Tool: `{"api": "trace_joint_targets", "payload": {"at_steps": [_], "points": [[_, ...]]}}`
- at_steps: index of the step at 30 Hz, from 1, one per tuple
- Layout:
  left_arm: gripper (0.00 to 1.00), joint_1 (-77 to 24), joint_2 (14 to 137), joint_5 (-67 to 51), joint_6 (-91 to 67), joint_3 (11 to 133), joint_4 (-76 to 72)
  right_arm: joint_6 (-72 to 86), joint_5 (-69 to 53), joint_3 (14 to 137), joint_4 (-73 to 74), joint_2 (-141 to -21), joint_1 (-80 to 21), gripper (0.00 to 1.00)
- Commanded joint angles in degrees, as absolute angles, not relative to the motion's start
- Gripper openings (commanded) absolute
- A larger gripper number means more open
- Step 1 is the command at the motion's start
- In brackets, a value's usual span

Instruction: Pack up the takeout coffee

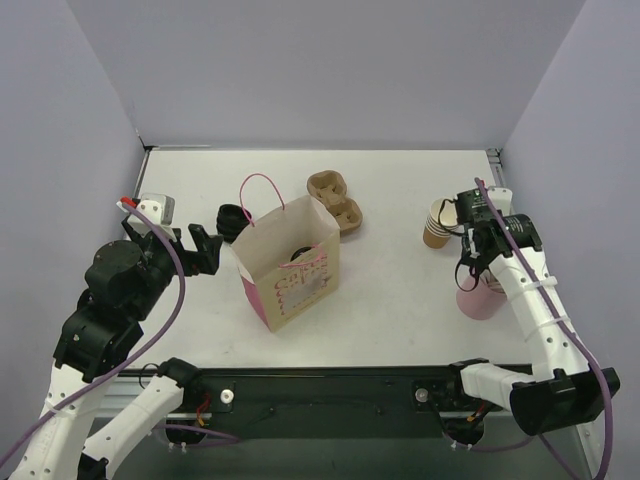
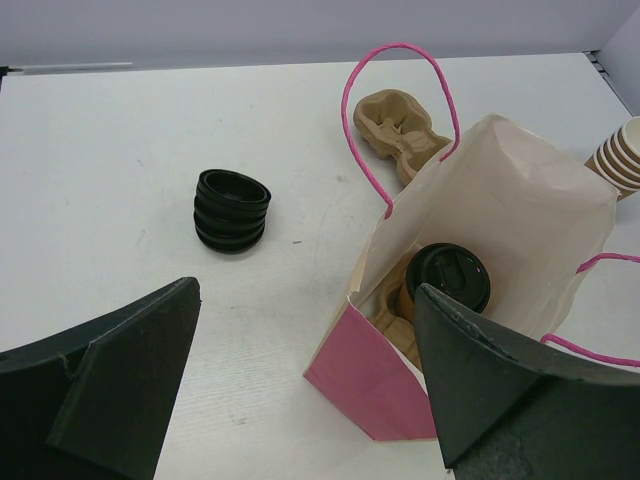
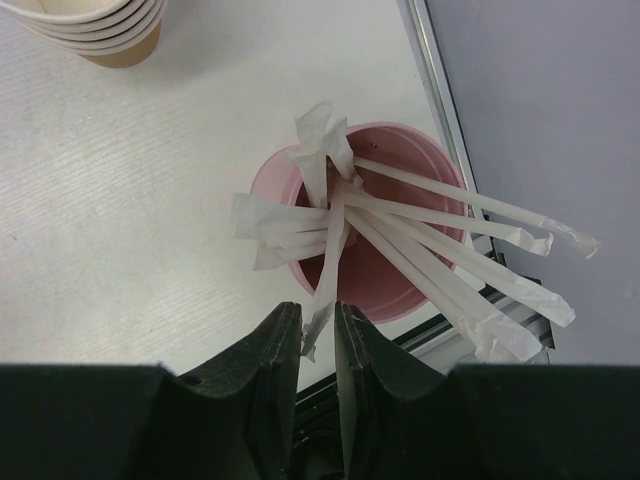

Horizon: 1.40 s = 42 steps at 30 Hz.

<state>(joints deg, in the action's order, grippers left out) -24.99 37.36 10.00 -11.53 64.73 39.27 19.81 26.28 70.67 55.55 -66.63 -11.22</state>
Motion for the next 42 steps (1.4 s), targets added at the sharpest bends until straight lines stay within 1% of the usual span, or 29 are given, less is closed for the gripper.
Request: {"api": "trace_joint_targets", "payload": {"at_steps": [1,3,6,8,9,10,13,15,23,25,29,36,40,42], "points": [[0.97,-25.0,37.2,9.2,-10.9,65.0,36.5,18.0,28.8,72.1,55.1,-67.5,-10.9,0.20],[0.97,-25.0,37.1,9.2,-10.8,65.0,36.3,17.9,28.7,72.2,54.7,-67.9,-10.9,0.20],[0.97,-25.0,37.4,9.1,-10.9,64.9,36.1,17.8,29.2,72.2,54.3,-68.3,-10.8,0.24],[0.97,-25.1,37.5,9.1,-10.9,65.0,36.1,17.5,29.5,72.2,54.0,-68.3,-10.9,0.24],[0.97,-25.0,37.4,9.1,-10.9,65.0,35.9,17.3,29.8,72.1,53.8,-68.3,-10.8,0.23],[0.97,-25.0,37.4,9.1,-10.9,65.0,35.9,17.2,30.0,72.1,53.7,-68.2,-10.8,0.18],[0.97,-25.0,37.6,9.1,-10.8,65.0,35.9,16.7,30.3,72.2,53.4,-68.3,-10.9,0.10],[0.97,-25.0,37.7,9.2,-10.7,65.1,35.9,16.4,30.7,72.3,53.5,-67.9,-10.8,0.07],[0.97,-25.0,38.3,9.1,-10.8,65.0,35.2,17.5,34.8,77.6,58.5,-67.3,-10.4,0.04],[0.97,-25.0,38.4,9.0,-10.8,65.0,35.2,17.5,35.3,78.8,59.7,-67.1,-10.2,0.01],[0.97,-25.0,38.3,9.1,-10.5,65.0,35.3,17.8,36.4,83.1,63.9,-66.4,-10.0,0.00],[0.97,-25.1,38.4,9.4,-10.5,65.0,35.0,17.0,35.7,97.2,69.6,-66.3,-10.0,0.00],[0.97,-25.0,38.2,9.2,-10.6,65.1,34.9,17.3,35.7,108.1,72.9,-67.1,-10.1,0.00],[0.97,-25.0,38.1,9.2,-10.6,65.1,34.8,17.6,35.0,111.0,74.0,-67.5,-10.1,0.00]]}}
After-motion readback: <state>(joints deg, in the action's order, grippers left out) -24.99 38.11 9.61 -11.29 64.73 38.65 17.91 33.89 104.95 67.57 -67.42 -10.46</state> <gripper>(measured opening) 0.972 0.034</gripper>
